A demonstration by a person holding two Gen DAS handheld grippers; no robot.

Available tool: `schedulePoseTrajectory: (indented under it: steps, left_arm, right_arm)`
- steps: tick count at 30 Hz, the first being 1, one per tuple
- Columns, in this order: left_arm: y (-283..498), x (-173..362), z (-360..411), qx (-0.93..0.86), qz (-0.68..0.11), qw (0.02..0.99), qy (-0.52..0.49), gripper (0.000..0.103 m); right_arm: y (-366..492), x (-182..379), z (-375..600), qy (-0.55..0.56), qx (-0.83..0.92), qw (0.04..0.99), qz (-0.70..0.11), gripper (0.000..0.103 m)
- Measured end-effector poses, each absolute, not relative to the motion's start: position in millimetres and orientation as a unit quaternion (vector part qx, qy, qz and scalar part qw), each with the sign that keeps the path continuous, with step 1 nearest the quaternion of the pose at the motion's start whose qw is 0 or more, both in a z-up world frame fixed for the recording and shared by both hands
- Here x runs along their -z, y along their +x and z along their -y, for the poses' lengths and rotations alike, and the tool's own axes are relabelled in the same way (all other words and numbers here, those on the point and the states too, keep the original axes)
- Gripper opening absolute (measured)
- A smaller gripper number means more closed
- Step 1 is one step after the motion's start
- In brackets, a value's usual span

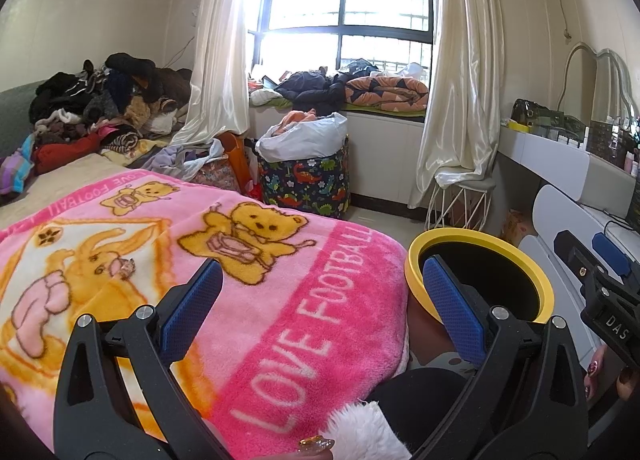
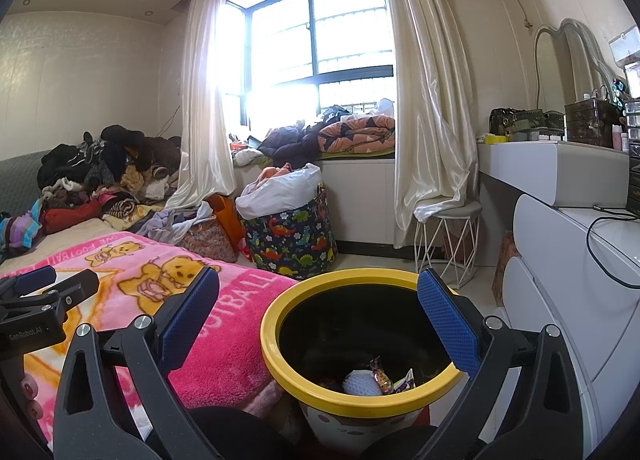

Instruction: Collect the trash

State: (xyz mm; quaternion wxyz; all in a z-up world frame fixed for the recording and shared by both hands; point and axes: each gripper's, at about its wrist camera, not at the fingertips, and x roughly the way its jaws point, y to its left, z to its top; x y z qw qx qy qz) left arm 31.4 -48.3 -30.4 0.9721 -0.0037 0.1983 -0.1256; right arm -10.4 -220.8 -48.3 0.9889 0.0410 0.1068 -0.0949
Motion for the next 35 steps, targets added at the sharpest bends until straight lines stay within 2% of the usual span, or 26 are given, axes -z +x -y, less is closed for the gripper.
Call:
schedulePoseTrajectory:
  steps: [14,21,24,29,33,35]
  left_arm:
    - [33,26,43,0.105,-0.198,0.974,-0.010,0.092]
    - [35,19,-3,0.047,-0.211,0.976,-0.035,0.092]
    - [31,22,-44,0.003,-0.230,0.972,-0.052,0.092]
    - [10,41,-168,-0.171,-0.267,0.943,-0.100,0.092]
    - [-22,71,-274,-0.342,-0.295,0.883,-0.124,0.092]
    - [-39,91,-320,-0.405,-0.310,0.850,-0.135,0.092]
  right_arm:
    - [-9,39,222,0.053,0.086,0.989,-0.111,0.097]
    - [5,14,193,0.043,0.028,0.993,-0.107,0.097]
    - [24,-1,150,0.030,-0.053,0.992,-0.114,0.097]
    - [63,-16,11,-0.006,-0.272,0.949,-0.161,0.097]
    - [85,14,-125,-0.038,-0.423,0.865,-0.268,0.097]
    - [94,50,-195,-0.053,-0.462,0.816,-0.343,0.097]
